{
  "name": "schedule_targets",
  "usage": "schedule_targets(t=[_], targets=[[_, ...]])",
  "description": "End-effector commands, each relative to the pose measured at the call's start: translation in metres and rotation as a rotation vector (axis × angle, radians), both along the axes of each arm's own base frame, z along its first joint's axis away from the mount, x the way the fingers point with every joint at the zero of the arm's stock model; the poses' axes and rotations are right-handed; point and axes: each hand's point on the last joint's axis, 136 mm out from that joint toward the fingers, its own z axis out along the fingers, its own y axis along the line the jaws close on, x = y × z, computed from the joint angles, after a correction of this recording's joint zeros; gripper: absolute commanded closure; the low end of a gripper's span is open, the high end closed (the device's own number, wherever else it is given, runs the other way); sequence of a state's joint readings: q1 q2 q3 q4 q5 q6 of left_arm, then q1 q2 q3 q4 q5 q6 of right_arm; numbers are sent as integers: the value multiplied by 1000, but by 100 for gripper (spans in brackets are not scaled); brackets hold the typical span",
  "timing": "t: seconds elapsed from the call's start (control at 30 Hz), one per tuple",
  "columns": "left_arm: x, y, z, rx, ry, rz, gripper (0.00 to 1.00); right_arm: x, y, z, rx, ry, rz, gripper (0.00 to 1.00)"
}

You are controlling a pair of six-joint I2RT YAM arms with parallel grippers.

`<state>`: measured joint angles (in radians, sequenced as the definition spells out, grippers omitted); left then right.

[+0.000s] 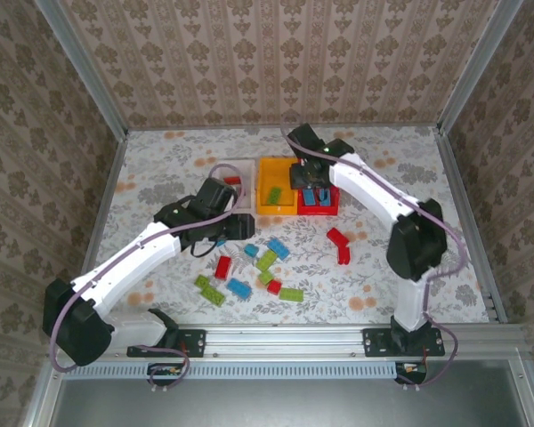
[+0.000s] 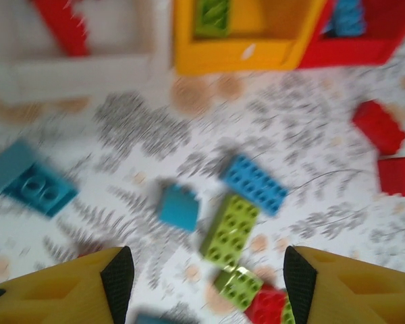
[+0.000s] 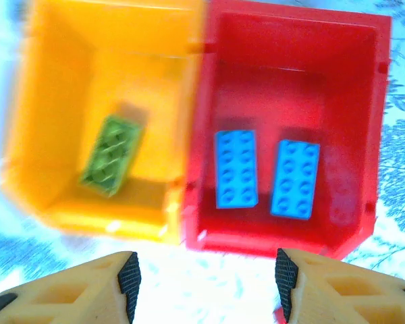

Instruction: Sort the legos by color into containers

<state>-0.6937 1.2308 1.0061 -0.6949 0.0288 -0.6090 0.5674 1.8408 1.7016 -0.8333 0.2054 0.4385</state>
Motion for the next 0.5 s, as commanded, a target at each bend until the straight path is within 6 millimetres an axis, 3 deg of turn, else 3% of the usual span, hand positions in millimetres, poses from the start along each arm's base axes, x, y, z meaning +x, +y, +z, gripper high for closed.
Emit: schedule_targets(t=[0.0, 0.13, 0.23, 0.3, 0.47], targets=[[-22, 43, -16, 100, 83, 141, 37, -47, 46, 20, 129, -63, 246, 41], [-58, 98, -45, 223, 250, 346, 38, -118, 89, 6, 311, -20, 520, 36], [-80, 120, -61, 226, 335, 494, 33, -154, 101, -14, 371, 76, 607, 36], [-86, 125, -70, 183, 369, 592, 30, -171, 111, -19, 389, 110, 663, 35], [-77, 117, -89, -5, 420, 793, 27, -203, 138, -23, 459, 187, 799, 31]])
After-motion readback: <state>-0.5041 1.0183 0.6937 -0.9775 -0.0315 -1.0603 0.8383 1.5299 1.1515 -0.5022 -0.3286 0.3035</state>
